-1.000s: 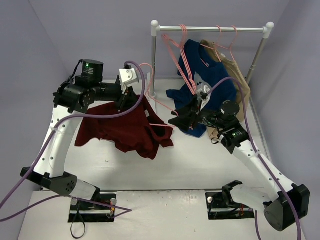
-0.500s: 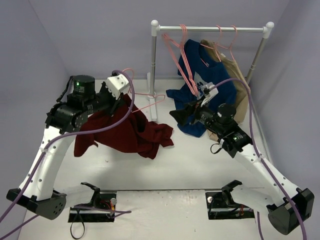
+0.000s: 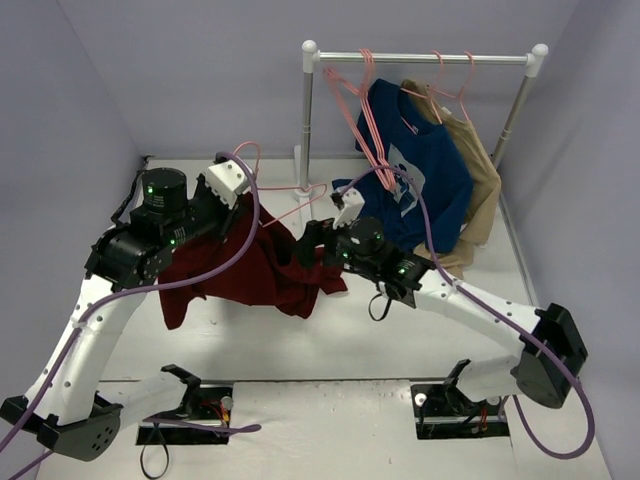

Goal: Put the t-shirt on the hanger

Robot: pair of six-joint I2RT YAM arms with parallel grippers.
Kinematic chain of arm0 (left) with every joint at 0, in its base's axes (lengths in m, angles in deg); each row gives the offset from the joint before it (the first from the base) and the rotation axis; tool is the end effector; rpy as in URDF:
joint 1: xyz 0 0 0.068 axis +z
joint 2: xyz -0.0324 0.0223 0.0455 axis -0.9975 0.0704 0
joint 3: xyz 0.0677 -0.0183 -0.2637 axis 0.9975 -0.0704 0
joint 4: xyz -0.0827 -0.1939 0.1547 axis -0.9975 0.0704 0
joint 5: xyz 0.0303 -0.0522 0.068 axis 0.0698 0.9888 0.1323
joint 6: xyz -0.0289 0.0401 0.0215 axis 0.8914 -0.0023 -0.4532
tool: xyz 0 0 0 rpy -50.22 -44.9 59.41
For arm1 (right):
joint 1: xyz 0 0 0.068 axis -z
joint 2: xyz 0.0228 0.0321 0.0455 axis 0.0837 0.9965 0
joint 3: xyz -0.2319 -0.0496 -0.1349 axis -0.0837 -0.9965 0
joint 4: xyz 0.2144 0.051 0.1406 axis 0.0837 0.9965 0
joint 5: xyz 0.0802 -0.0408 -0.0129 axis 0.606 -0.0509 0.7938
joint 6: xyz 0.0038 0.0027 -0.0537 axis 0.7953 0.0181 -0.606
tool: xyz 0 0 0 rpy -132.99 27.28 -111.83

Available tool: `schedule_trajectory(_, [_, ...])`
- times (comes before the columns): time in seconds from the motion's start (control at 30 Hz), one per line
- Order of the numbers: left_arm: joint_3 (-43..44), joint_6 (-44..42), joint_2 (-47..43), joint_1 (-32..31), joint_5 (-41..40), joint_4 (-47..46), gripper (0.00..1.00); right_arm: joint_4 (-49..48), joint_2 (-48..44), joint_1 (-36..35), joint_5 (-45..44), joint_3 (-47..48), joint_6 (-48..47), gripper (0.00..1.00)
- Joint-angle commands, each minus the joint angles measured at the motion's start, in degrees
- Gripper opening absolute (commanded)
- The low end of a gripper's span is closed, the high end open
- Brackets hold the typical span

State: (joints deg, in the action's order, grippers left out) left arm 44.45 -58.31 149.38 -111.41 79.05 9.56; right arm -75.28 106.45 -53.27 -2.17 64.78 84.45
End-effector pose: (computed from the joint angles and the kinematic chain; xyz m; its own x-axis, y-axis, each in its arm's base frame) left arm 0.1777 -0.0956 0.4686 -0.0903 0.3089 -0.9468 0.6992 0.6967 0.1606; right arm 0.2071 0.2362 0.3278 -0.3805 0.2291 -0.8960 -0.6810 0.5861 0.4390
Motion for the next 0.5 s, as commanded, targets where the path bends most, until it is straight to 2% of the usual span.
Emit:
schedule_trajectory(0.0, [1.1,1.5,-2.0,-0.2,0.2,-5.8,0.00,-4.9,3.0,-2.4,-6.8,5.6,1.1,0.83])
schedule_trajectory(0.17, [0.4,1.6,-2.6,-0.2,0.3,-5.7,0.00,-5.0,6.1,-4.3,-8.9,7.2,0.7,0.79])
schedule_trajectory(0.33, [-0.8,1.6,-4.1,-0.2,0.2,-5.7,0.00,-5.0,6.9,-4.3,-13.9,5.7,0.5,0.63])
schedule_trajectory(0.47, [-3.1,0.6,-6.9,-0.1,-0.4,-5.5,0.00,-5.0,4.5,-3.0,-16.7,2.8,-1.6,0.21])
